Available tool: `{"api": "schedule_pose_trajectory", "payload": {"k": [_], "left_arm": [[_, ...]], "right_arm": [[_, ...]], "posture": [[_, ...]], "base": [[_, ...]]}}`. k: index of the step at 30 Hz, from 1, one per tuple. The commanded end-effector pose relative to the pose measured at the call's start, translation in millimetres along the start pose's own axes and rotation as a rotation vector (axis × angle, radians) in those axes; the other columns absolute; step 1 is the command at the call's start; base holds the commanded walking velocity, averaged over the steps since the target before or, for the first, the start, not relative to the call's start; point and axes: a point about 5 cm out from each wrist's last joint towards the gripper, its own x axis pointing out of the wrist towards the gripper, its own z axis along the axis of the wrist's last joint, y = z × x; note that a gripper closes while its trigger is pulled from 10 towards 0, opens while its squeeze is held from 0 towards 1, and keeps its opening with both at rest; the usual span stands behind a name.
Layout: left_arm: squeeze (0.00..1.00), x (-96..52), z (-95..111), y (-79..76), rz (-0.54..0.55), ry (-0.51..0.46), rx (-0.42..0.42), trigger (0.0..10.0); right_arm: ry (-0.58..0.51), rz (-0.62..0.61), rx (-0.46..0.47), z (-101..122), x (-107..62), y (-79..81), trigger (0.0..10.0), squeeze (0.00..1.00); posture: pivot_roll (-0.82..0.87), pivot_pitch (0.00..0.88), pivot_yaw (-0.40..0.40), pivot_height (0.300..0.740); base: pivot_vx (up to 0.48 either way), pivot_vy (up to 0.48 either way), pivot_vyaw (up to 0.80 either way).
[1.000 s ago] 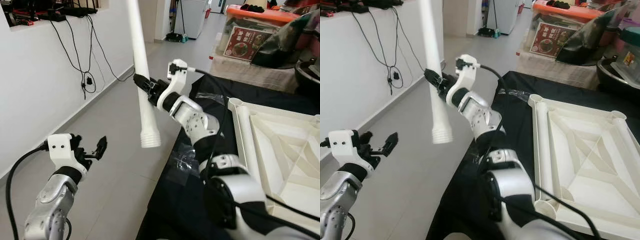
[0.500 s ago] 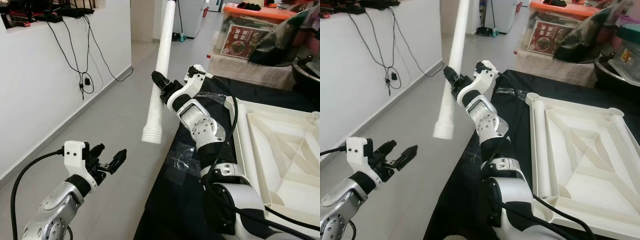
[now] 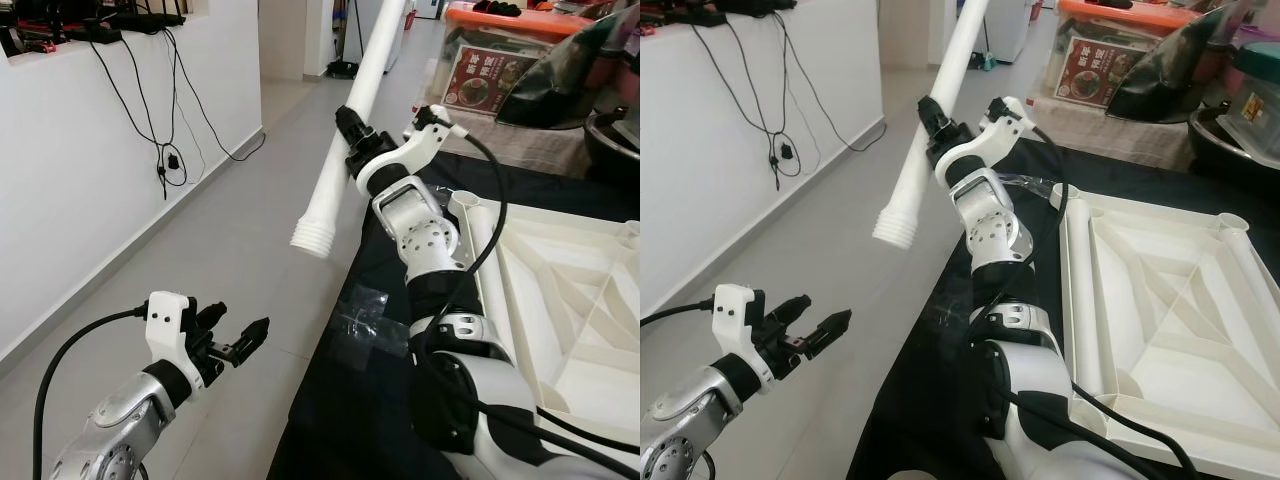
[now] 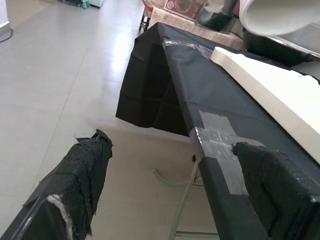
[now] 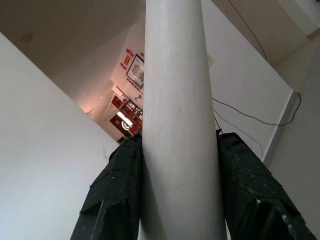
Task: Building children table
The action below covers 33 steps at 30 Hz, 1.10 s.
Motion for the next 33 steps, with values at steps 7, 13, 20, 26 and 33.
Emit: {"api": "schedule_pose_trajectory", "payload": {"k": [7, 13, 20, 26, 33], "left_arm": [[0.0, 3.4, 3, -7.6, -0.084, 0.002, -0.041, 10.0], [0.0, 5.8, 8, -18.4, -0.185, -0.01, -0.102, 10.0], [0.0, 8.3, 20, -24.4, -0.288, -0.053, -0.192, 10.0], [0.0, 10.9, 31, -29.0, -0.367, -0.082, -0.235, 10.0], [0.0, 11.8, 34, -30.2, -0.405, -0.071, -0.227, 10.0]], "right_arm": [[-0.019, 0.069, 0.007, -2, -1.5, 8.3, 0.0, 0.0], [-0.019, 0.116, 0.017, -7, -5.5, 12.0, 0.0, 0.0], [0.028, 0.303, 0.098, -21, -16.9, 28.3, 0.0, 0.0], [0.184, 0.579, 0.192, -45, -40.1, 49.1, 0.0, 0.0], [0.319, 0.684, 0.222, -68, -59.4, 54.6, 0.0, 0.0]], "posture": [[0.13, 0.0, -0.049, 0.74], [0.13, 0.0, -0.044, 0.74], [0.12, 0.0, -0.035, 0.74], [0.12, 0.0, -0.035, 0.74], [0.12, 0.0, -0.037, 0.74]], "base": [[0.0, 0.0, 0.0], [0.0, 0.0, 0.0], [0.0, 0.0, 0.0], [0.0, 0.0, 0.0], [0.0, 0.0, 0.0]]}}
